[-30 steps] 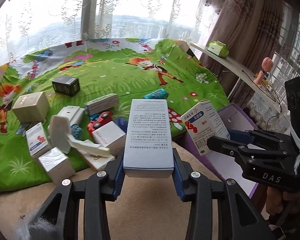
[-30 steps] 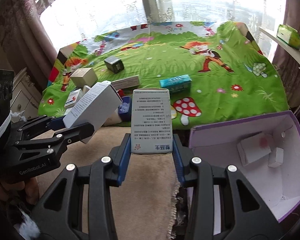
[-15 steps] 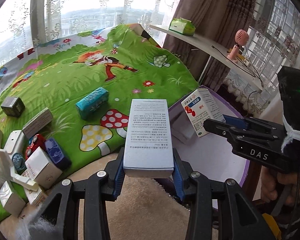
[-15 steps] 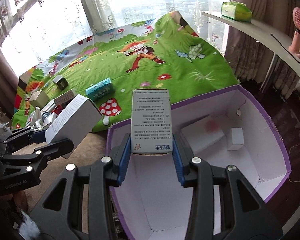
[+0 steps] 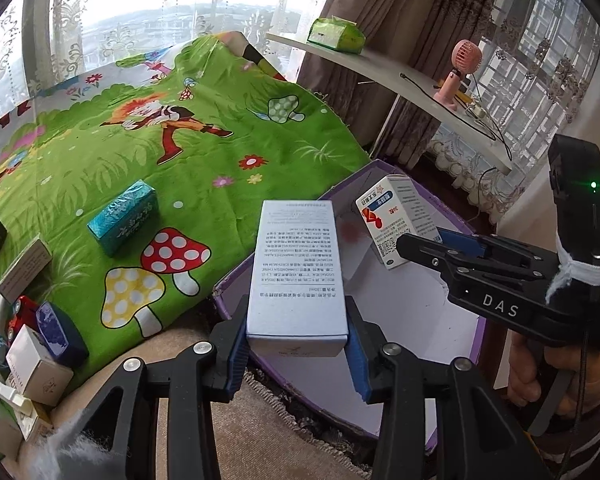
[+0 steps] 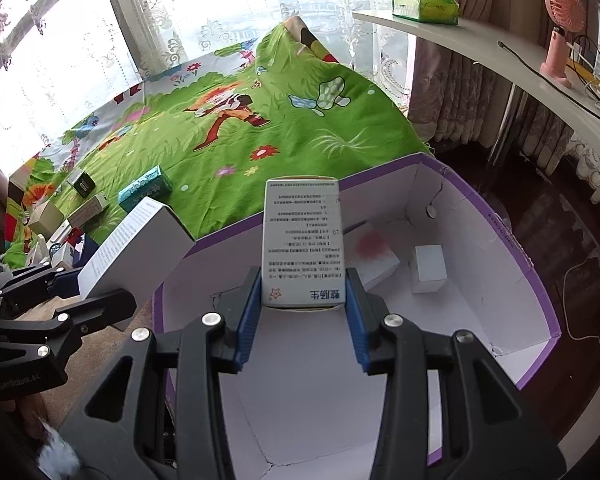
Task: Organize rigid objects
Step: 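Open both tools to drop the boxes into the storage box, then move both tools back toward the box pile on the bed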
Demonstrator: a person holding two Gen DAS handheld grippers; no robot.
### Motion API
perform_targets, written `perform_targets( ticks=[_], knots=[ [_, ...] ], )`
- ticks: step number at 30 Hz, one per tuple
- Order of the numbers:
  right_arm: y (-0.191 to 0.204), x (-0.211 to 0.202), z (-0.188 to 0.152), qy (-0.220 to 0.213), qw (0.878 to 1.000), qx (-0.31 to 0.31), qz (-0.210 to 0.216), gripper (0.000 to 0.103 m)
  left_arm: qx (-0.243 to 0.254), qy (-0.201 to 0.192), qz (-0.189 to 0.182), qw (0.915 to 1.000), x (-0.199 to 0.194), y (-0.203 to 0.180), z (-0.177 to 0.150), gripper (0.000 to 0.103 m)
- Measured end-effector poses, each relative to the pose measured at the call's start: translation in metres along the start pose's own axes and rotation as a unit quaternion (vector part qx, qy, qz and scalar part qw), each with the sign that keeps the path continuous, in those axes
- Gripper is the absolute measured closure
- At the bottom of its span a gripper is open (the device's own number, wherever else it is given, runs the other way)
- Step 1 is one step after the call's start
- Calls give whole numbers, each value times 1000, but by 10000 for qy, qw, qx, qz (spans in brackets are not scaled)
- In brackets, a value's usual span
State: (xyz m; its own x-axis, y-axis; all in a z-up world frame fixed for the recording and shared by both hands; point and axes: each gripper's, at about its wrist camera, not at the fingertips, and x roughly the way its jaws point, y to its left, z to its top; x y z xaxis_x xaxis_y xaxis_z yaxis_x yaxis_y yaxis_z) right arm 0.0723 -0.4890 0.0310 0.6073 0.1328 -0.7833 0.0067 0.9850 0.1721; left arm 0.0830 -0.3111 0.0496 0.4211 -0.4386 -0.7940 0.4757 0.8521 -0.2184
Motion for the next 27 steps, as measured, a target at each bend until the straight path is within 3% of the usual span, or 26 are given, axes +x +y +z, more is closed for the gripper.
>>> perform_targets(
  ticks=[3,6,10,13,19,22,27],
  knots=[
    [-5,-1,1,-4,10000,73,-36,59,-27,32,-18,10000,4,-1,3,58],
    [-9,-1,2,-19,9999,119,-76,59,-21,5,29,10000,4,-2,5,49],
    [-11,-3,3,-72,9996,108,-268,37,27,-203,106,9997,-6,-3,7,33],
    [-10,-8,5,-162,9992,85,-355,28,88,-439,307,9985,-17,-5,8,22],
    [0,-16,10,-371,9976,-55,-588,13,143,-932,772,9925,-37,-6,6,20],
    [6,-20,14,-485,9956,-92,-796,7,438,-1152,888,9884,-47,-8,1,19],
    [20,-21,16,-622,9924,-195,-1045,4,528,-1472,1015,9825,-63,-3,-7,19]
  ],
)
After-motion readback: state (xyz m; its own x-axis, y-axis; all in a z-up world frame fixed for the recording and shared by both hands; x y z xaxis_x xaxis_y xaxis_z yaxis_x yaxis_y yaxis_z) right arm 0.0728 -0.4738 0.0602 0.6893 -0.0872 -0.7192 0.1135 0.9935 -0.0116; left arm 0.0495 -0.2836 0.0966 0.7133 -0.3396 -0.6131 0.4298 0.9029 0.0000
